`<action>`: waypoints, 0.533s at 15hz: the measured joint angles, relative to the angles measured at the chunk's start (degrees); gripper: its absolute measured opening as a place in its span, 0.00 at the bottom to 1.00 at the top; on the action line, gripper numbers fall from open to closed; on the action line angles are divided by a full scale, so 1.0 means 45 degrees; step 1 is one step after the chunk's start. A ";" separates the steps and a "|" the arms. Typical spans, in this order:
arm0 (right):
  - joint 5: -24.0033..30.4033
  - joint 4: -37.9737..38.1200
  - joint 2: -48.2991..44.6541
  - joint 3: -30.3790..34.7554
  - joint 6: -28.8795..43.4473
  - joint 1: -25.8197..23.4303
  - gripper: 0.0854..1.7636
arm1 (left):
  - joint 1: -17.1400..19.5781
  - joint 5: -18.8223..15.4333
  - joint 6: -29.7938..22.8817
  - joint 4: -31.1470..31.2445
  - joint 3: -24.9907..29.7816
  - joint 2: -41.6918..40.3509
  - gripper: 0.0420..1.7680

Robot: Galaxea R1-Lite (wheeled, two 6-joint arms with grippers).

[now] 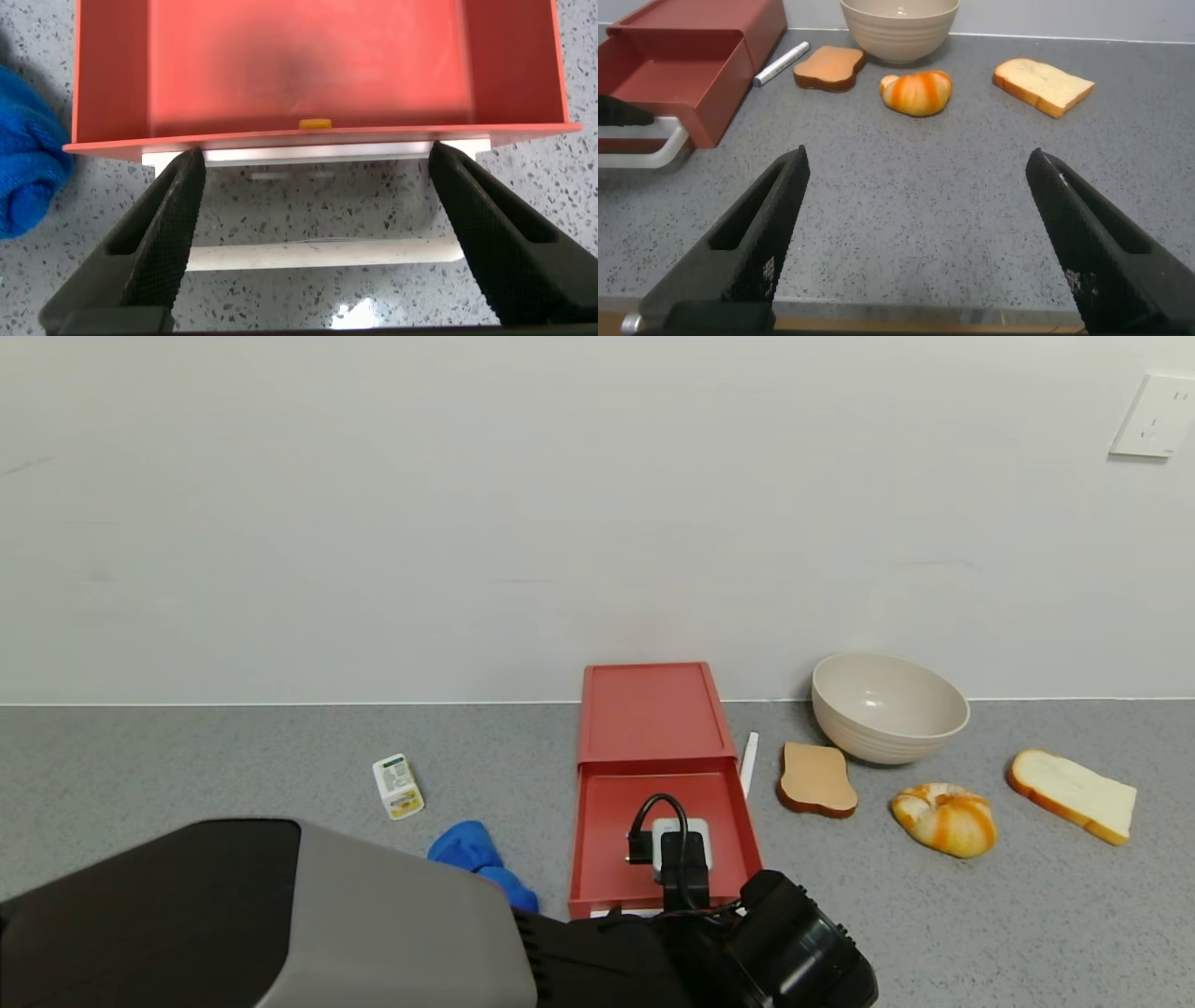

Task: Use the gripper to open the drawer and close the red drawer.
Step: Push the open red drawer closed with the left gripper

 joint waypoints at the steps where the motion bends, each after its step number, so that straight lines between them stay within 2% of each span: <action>1: 0.0000 0.0000 0.0000 0.0000 -0.0005 0.0000 0.97 | 0.0038 0.0068 0.0111 -0.0054 -0.0014 0.0011 0.97; 8: 0.0005 0.0005 0.0000 0.0000 0.0000 0.0000 0.97 | 0.0534 0.0179 0.0981 -0.0802 -0.0263 0.0200 0.97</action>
